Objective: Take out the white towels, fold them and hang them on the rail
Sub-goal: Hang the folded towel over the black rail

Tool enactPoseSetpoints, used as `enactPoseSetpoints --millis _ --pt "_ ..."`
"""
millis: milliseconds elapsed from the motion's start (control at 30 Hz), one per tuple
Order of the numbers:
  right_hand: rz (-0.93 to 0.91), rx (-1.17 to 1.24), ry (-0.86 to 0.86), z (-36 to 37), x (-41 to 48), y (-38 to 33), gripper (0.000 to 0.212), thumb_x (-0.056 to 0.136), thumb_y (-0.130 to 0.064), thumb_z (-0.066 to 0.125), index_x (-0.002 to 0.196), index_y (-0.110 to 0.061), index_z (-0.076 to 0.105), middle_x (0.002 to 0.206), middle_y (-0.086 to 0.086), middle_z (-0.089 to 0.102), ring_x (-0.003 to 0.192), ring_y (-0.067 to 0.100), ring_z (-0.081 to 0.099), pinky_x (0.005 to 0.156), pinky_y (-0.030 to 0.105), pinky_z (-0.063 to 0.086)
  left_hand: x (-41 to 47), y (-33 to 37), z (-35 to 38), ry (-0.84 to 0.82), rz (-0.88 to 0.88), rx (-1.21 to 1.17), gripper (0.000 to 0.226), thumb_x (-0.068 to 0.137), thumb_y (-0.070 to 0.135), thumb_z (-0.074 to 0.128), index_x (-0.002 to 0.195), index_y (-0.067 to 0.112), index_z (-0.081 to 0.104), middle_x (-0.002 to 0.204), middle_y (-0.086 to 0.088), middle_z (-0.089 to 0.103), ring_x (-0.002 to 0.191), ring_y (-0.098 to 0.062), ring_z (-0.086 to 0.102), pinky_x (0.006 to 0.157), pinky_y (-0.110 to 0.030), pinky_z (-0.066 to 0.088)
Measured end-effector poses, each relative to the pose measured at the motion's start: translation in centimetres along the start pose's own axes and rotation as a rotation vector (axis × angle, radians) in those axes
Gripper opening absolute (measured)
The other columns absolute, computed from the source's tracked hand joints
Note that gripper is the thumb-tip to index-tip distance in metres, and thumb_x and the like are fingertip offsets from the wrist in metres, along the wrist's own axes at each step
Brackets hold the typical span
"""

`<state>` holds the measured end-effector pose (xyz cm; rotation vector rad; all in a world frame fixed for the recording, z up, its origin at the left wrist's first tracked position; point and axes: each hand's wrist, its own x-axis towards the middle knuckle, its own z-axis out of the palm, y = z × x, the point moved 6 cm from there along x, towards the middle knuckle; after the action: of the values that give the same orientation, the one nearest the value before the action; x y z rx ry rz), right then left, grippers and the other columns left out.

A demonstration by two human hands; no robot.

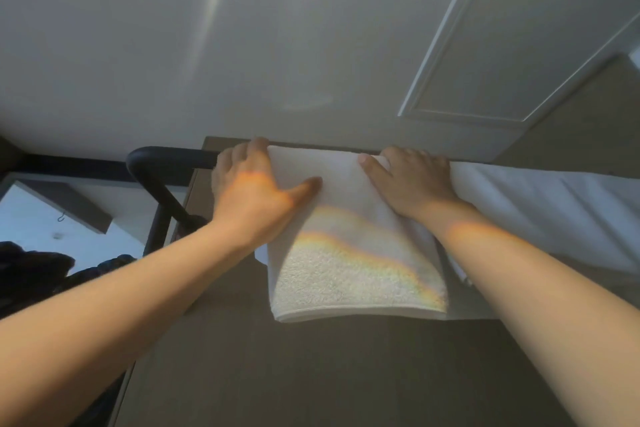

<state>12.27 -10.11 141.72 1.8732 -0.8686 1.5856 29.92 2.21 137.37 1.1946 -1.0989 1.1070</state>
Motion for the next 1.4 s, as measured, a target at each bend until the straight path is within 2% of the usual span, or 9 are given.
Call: enactPoseSetpoints --millis 167,267,400,533,633,767,967,1167,1400 --pt "0.009 0.152 -0.032 -0.7 -1.1 0.1 0.052 0.098 -0.055 0.036 0.129 -0.017 0.054 0.14 0.009 0.053 0.133 0.026 0.042 0.114 0.045 0.024 -2.2 -1.7 1.3 -0.133 -0.299 -0.338 0.078 0.065 0.051 0.083 0.123 0.015 0.046 0.112 0.001 0.058 0.098 -0.018 0.061 0.072 -0.031 0.054" --pt "0.043 0.419 0.046 -1.4 -3.7 0.7 0.059 0.097 -0.049 0.046 0.145 -0.016 0.041 0.151 0.005 0.04 0.14 0.023 0.034 0.115 0.035 0.025 -3.0 -2.6 2.8 -0.329 -0.561 -0.628 0.067 0.064 0.04 0.088 0.115 0.008 0.06 0.102 -0.006 0.071 0.084 -0.024 0.071 0.069 -0.034 0.059" --pt "0.15 0.594 0.109 -1.4 -7.1 2.5 0.051 0.091 -0.045 0.056 0.134 -0.019 0.05 0.133 0.002 0.055 0.121 0.024 0.053 0.102 0.038 0.043 -3.2 -2.5 2.6 -0.299 -0.533 -0.786 0.047 0.063 0.027 0.089 0.1 0.007 0.068 0.082 -0.005 0.077 0.065 -0.021 0.074 0.049 -0.025 0.055" --pt "0.343 0.692 -0.133 0.4 -8.0 3.7 0.044 0.093 -0.048 0.055 0.119 -0.013 0.059 0.113 0.003 0.064 0.099 0.023 0.061 0.079 0.033 0.047 -3.4 -2.4 2.2 -0.277 -0.567 -0.831 0.045 0.061 0.029 0.089 0.093 0.007 0.068 0.075 -0.004 0.076 0.061 -0.021 0.073 0.046 -0.023 0.054" --pt "0.4 0.849 -0.272 1.3 -8.5 3.5 0.039 0.093 -0.051 0.056 0.106 -0.014 0.063 0.102 0.006 0.069 0.087 0.021 0.064 0.068 0.03 0.049 -4.0 -2.3 2.1 -0.366 -0.545 -0.807 0.05 0.06 0.036 0.086 0.097 0.008 0.067 0.081 -0.005 0.077 0.067 -0.022 0.074 0.051 -0.025 0.056" --pt "0.432 0.949 -0.222 1.5 -8.3 3.8 0.036 0.093 -0.044 0.06 0.109 -0.013 0.064 0.101 0.007 0.07 0.091 0.027 0.068 0.086 0.042 0.056 -5.4 -2.8 1.6 -0.453 -0.51 -0.788 0.043 0.061 0.034 0.082 0.093 0.008 0.069 0.083 -0.006 0.077 0.071 -0.023 0.074 0.052 -0.024 0.056" --pt "0.368 0.9 -0.013 0.6 -6.2 2.5 0.027 0.096 -0.035 0.058 0.103 -0.01 0.065 0.094 0.007 0.069 0.081 0.022 0.064 0.06 0.027 0.047 -3.7 -3.1 0.4 -0.203 -0.44 -0.732 0.027 0.073 0.032 0.082 0.089 0.013 0.071 0.082 -0.005 0.076 0.07 -0.022 0.074 0.063 -0.032 0.059" --pt "0.415 0.755 0.19 1.2 -4.4 1.6 0.033 0.099 -0.033 0.051 0.112 -0.003 0.058 0.114 0.017 0.063 0.105 0.034 0.058 0.081 0.034 0.041 -1.3 -2.5 0.7 -0.082 -0.438 -0.692 0.03 0.076 0.039 0.08 0.086 0.013 0.069 0.084 -0.004 0.073 0.078 -0.024 0.071 0.071 -0.035 0.058" --pt "0.401 0.739 0.161 2.8 -5.6 1.8 0.032 0.101 -0.038 0.045 0.112 -0.009 0.054 0.111 0.01 0.062 0.102 0.033 0.059 0.076 0.032 0.039 -3.8 -5.5 3.6 -0.424 -0.634 -0.693 0.077 0.059 0.07 0.073 0.109 0.012 0.065 0.101 -0.008 0.073 0.092 -0.03 0.07 0.089 -0.044 0.055"
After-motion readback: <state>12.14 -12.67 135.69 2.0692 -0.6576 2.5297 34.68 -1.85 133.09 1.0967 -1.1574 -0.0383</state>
